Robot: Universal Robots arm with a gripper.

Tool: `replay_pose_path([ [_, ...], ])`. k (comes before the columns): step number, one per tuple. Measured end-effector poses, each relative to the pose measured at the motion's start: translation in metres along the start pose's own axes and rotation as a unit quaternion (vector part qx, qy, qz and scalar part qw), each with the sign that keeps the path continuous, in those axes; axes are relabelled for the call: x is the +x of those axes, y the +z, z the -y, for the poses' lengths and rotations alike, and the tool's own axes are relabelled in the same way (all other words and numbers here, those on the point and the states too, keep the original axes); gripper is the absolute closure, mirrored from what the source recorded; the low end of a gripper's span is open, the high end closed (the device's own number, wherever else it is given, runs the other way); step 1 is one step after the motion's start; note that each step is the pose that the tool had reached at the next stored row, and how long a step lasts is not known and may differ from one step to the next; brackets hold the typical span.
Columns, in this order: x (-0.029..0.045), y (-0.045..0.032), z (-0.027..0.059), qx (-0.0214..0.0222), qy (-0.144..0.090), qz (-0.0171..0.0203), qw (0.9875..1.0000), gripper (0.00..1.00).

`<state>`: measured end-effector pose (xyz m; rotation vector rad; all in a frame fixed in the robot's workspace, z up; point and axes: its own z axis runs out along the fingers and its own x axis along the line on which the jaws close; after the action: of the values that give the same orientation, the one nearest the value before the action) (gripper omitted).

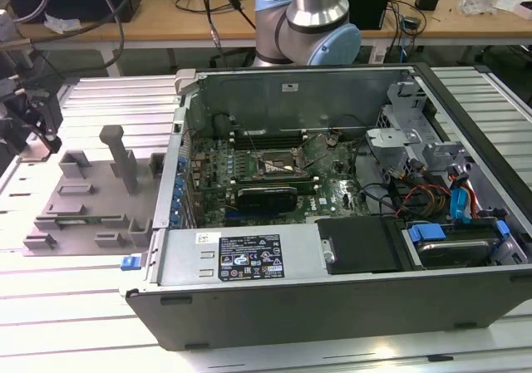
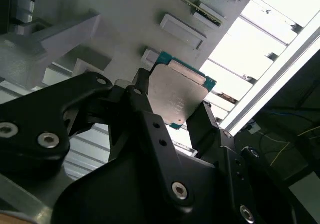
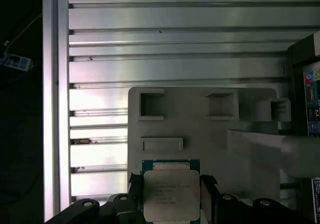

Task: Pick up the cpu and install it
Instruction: 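Pick up the cpu and move it towards the insertion slot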

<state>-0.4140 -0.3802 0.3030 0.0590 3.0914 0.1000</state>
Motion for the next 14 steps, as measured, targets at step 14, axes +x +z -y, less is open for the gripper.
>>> replay_pose_path([
  [14, -0.0014, -0.0293, -0.0020, 0.0000, 0.000, 0.0000, 1.0000, 0.45],
])
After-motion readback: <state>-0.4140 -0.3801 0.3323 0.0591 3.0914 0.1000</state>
